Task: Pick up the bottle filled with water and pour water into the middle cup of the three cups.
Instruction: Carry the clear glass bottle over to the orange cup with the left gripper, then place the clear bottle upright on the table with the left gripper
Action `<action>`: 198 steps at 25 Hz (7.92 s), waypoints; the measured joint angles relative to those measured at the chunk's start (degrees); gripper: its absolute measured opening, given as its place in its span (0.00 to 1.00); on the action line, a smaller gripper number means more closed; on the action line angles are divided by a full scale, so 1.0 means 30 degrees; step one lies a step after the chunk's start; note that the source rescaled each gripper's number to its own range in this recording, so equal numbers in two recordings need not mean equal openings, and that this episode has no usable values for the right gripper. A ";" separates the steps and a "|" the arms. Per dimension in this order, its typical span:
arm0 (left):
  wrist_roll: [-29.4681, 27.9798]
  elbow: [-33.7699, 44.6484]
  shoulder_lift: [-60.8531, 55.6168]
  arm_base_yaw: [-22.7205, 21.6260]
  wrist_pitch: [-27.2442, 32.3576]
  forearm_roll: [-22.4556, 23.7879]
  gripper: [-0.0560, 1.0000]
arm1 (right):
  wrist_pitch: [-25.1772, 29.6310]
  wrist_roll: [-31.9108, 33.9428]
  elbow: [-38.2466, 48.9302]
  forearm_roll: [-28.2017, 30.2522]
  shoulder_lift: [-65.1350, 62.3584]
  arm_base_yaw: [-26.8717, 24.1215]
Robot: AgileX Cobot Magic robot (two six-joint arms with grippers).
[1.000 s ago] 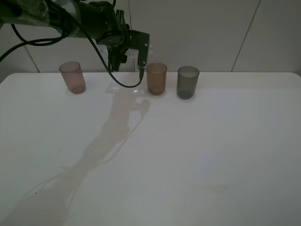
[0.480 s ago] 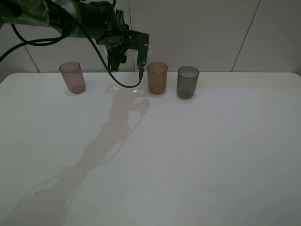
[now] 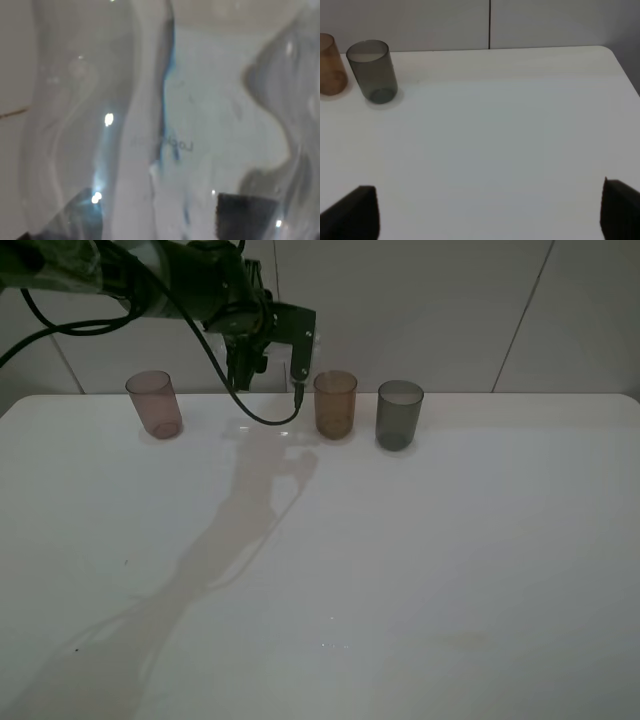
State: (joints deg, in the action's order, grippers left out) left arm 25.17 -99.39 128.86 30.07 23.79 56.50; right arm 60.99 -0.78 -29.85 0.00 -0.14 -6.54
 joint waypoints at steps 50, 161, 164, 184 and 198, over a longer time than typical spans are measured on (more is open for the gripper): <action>0.1192 0.0000 0.0000 -0.0340 -0.1868 0.3006 0.06 | 0.0000 0.0000 0.0000 0.0000 0.0000 0.0000; -0.6781 1.6995 -0.6038 -0.1594 -2.1260 -1.2475 0.06 | 0.0000 0.0000 0.0000 0.0000 0.0000 0.0000; -0.6978 1.9025 -0.6054 -0.2152 -2.5128 -1.2500 0.06 | 0.0000 0.0000 0.0000 0.0000 0.0000 0.0000; -0.9446 2.0419 -0.0870 -0.4097 -3.0728 -1.3406 0.06 | 0.0000 0.0000 0.0000 0.0000 0.0000 0.0000; -0.9243 2.0419 -0.0648 -0.4097 -3.1142 -1.3795 0.24 | 0.0000 0.0000 0.0000 0.0000 0.0000 0.0000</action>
State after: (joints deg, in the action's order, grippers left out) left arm -2.56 -38.14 126.91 17.78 -69.63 15.11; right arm 60.99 -0.78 -29.85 0.00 -0.14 -6.54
